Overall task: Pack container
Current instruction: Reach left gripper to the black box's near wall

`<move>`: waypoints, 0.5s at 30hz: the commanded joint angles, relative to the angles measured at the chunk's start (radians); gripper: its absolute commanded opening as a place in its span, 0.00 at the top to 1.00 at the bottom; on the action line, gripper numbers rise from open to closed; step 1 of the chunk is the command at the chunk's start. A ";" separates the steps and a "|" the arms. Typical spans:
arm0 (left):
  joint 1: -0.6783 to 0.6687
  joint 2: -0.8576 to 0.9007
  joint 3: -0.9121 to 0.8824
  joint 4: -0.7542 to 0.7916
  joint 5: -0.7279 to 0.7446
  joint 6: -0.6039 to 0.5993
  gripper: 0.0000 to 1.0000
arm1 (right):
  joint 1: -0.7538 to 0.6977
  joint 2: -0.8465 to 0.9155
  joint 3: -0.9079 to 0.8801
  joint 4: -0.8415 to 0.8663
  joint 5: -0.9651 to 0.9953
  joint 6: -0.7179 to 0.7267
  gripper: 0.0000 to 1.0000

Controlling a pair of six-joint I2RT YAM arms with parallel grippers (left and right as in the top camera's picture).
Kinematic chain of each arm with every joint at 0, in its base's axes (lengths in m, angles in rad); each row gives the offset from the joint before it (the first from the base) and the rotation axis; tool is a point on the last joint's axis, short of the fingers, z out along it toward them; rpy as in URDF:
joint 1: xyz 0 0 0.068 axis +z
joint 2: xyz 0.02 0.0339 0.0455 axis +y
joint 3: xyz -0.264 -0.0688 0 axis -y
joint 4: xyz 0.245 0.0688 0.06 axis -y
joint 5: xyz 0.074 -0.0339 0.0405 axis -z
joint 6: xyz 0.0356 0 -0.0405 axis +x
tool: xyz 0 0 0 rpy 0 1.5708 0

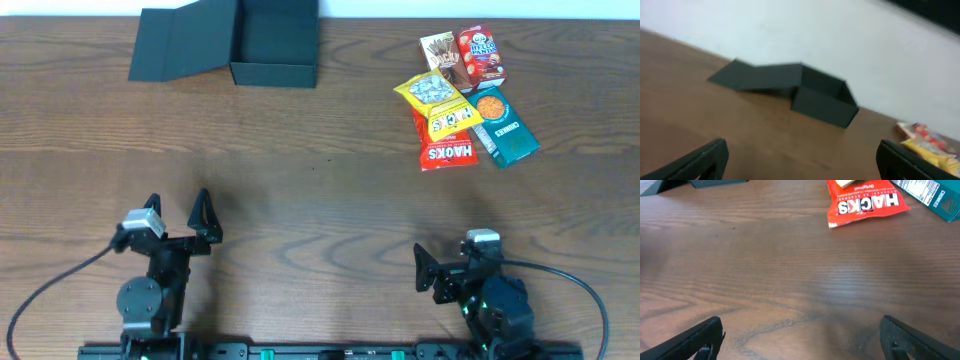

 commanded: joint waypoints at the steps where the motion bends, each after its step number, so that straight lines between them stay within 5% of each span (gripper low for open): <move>1: 0.001 0.171 0.106 0.011 -0.026 -0.016 0.04 | 0.001 -0.008 -0.009 0.000 0.003 0.010 0.01; 10: -0.005 0.865 0.597 -0.023 0.057 -0.017 0.04 | 0.001 -0.008 -0.009 0.000 0.003 0.010 0.01; 15: -0.072 1.235 0.986 -0.204 0.066 -0.028 0.04 | 0.001 -0.008 -0.009 0.000 0.003 0.010 0.01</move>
